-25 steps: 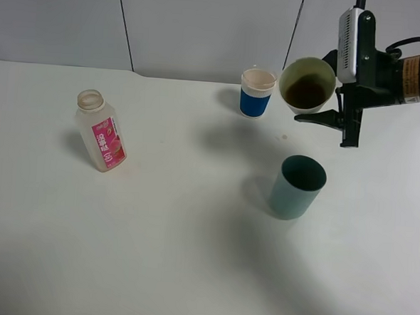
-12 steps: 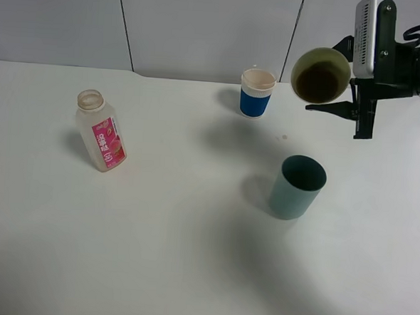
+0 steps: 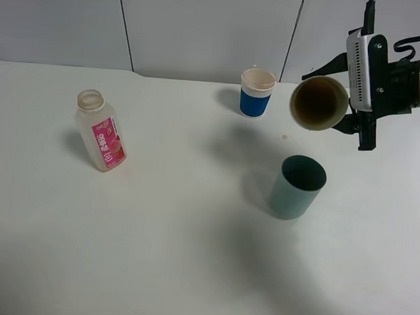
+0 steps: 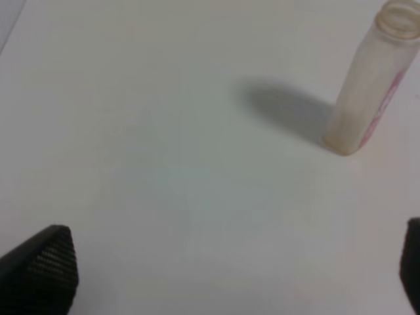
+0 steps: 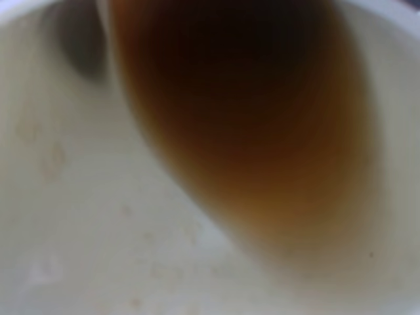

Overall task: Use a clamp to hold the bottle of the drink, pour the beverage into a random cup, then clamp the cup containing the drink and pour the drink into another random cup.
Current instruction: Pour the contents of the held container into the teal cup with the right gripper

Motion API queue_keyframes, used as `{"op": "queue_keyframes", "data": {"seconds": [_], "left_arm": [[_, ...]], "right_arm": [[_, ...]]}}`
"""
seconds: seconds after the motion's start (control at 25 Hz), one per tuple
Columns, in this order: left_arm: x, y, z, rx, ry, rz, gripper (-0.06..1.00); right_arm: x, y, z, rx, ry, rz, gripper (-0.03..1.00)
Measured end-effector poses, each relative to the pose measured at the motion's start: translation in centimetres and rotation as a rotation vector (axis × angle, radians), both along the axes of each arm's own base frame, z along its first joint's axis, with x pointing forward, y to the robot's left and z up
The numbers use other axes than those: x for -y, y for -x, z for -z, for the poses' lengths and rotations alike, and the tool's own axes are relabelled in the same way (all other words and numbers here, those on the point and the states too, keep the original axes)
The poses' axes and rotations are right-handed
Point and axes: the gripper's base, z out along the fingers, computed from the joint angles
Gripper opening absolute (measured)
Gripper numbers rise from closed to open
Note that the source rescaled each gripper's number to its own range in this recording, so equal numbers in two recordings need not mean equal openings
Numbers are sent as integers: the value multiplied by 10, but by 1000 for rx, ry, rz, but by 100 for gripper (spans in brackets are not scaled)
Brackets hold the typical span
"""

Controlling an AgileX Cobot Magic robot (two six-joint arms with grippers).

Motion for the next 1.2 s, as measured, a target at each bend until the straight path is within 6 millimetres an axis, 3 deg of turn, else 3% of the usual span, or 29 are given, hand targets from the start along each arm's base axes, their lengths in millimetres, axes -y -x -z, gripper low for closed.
{"op": "queue_keyframes", "data": {"seconds": [1.2], "left_arm": [[0,0,0,0,-1,0,100]], "right_arm": [[2,-1,2,199,150,-117,0]]}}
